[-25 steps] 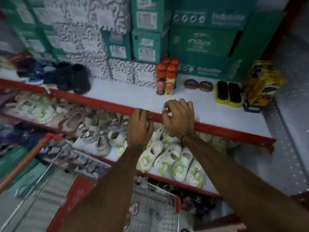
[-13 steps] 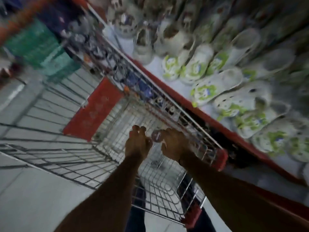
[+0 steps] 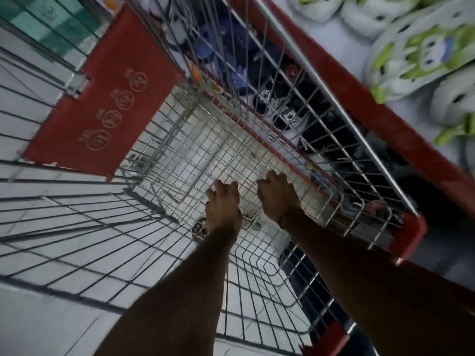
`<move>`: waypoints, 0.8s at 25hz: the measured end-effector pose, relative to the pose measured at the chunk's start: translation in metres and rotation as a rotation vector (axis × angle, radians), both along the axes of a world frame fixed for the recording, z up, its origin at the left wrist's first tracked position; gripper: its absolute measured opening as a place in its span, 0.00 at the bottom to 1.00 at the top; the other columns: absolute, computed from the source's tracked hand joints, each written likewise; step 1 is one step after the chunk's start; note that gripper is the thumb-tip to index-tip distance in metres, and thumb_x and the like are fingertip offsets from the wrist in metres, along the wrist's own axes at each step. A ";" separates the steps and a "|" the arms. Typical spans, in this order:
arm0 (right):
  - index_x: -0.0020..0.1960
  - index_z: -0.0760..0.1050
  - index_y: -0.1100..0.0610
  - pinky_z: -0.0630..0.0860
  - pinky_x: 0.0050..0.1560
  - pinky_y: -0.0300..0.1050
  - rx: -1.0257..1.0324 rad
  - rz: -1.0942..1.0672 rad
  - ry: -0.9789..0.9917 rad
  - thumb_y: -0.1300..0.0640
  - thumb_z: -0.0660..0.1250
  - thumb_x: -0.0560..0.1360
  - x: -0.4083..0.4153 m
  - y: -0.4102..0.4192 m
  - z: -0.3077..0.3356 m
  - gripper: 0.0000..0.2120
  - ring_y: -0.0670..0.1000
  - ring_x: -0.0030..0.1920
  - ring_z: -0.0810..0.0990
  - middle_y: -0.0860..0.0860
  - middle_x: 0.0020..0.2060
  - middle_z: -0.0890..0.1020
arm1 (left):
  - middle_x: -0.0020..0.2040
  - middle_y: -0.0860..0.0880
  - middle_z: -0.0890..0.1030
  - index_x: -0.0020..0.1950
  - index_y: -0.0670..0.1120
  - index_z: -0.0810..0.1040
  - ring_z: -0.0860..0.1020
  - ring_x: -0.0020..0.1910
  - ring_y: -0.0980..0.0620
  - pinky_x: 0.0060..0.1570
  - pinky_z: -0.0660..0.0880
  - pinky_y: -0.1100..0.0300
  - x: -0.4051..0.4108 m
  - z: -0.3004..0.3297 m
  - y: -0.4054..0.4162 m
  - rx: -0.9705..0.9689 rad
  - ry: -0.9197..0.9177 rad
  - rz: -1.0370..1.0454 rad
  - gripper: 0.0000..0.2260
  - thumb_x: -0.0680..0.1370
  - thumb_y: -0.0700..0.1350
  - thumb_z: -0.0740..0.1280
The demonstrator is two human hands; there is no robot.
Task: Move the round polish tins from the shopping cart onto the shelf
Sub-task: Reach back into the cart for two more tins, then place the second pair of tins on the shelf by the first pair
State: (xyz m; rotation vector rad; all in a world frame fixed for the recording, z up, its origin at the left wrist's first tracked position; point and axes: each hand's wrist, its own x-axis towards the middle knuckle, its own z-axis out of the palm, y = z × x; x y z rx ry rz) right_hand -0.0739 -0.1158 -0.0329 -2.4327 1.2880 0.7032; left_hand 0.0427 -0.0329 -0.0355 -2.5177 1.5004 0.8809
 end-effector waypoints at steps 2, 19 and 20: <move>0.64 0.73 0.57 0.83 0.54 0.56 0.061 -0.073 -0.030 0.58 0.72 0.76 -0.002 0.006 0.038 0.18 0.61 0.63 0.74 0.57 0.62 0.74 | 0.62 0.40 0.73 0.60 0.45 0.72 0.75 0.59 0.38 0.49 0.83 0.44 0.013 0.040 0.008 -0.018 -0.004 0.006 0.18 0.73 0.33 0.69; 0.58 0.76 0.63 0.77 0.50 0.56 -0.743 -0.066 -0.818 0.52 0.76 0.66 0.014 -0.147 0.530 0.25 0.65 0.48 0.79 0.62 0.47 0.82 | 0.54 0.36 0.78 0.60 0.37 0.74 0.77 0.55 0.35 0.56 0.77 0.41 0.053 0.513 -0.198 -1.103 -0.009 -0.099 0.23 0.70 0.46 0.72; 0.56 0.75 0.62 0.77 0.48 0.56 -0.791 -0.116 -0.818 0.52 0.76 0.65 -0.013 -0.159 0.547 0.24 0.64 0.47 0.79 0.61 0.45 0.82 | 0.53 0.36 0.78 0.59 0.37 0.73 0.77 0.54 0.35 0.55 0.77 0.41 0.027 0.527 -0.215 -1.142 0.035 -0.154 0.22 0.70 0.46 0.71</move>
